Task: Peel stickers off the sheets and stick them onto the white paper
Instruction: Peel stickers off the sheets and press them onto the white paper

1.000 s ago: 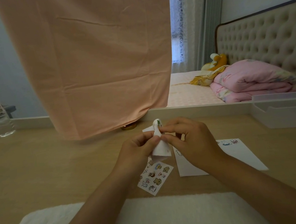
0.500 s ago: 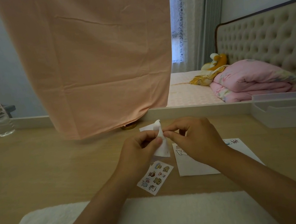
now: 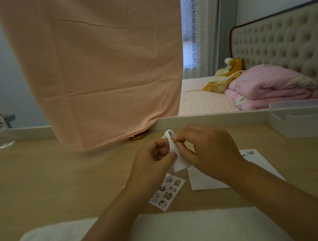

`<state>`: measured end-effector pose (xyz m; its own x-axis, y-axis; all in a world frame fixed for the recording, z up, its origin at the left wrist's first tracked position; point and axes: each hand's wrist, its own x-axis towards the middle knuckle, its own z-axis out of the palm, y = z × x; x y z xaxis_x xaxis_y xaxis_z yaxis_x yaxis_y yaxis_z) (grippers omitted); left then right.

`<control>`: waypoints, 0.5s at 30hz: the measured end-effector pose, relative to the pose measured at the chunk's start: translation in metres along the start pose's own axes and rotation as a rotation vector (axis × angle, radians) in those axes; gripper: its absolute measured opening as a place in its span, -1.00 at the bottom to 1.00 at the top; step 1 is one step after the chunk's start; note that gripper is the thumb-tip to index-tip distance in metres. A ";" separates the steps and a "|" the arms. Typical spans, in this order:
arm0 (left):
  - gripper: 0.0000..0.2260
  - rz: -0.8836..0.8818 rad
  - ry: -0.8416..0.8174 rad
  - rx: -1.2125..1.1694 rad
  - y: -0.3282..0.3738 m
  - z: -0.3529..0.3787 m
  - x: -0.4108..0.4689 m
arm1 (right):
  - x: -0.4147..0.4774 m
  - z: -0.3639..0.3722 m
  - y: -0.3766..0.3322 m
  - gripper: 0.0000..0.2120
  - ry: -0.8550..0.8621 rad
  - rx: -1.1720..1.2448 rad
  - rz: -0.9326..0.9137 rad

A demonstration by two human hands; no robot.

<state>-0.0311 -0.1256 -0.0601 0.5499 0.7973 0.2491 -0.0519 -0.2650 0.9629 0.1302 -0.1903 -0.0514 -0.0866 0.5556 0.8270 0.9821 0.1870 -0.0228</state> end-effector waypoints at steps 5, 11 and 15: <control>-0.81 -0.007 0.014 0.026 -0.001 -0.002 0.000 | 0.000 0.002 -0.004 -0.84 -0.048 0.016 0.067; -0.80 0.006 -0.012 0.036 0.000 -0.002 -0.002 | 0.001 0.005 -0.001 -0.86 -0.138 0.192 0.279; -0.78 0.017 0.000 0.089 -0.003 -0.002 0.000 | 0.002 0.005 0.001 -0.93 -0.127 0.219 0.323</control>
<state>-0.0326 -0.1243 -0.0628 0.5492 0.7924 0.2655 0.0130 -0.3257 0.9454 0.1302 -0.1852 -0.0525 0.1868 0.7069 0.6822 0.9045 0.1472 -0.4002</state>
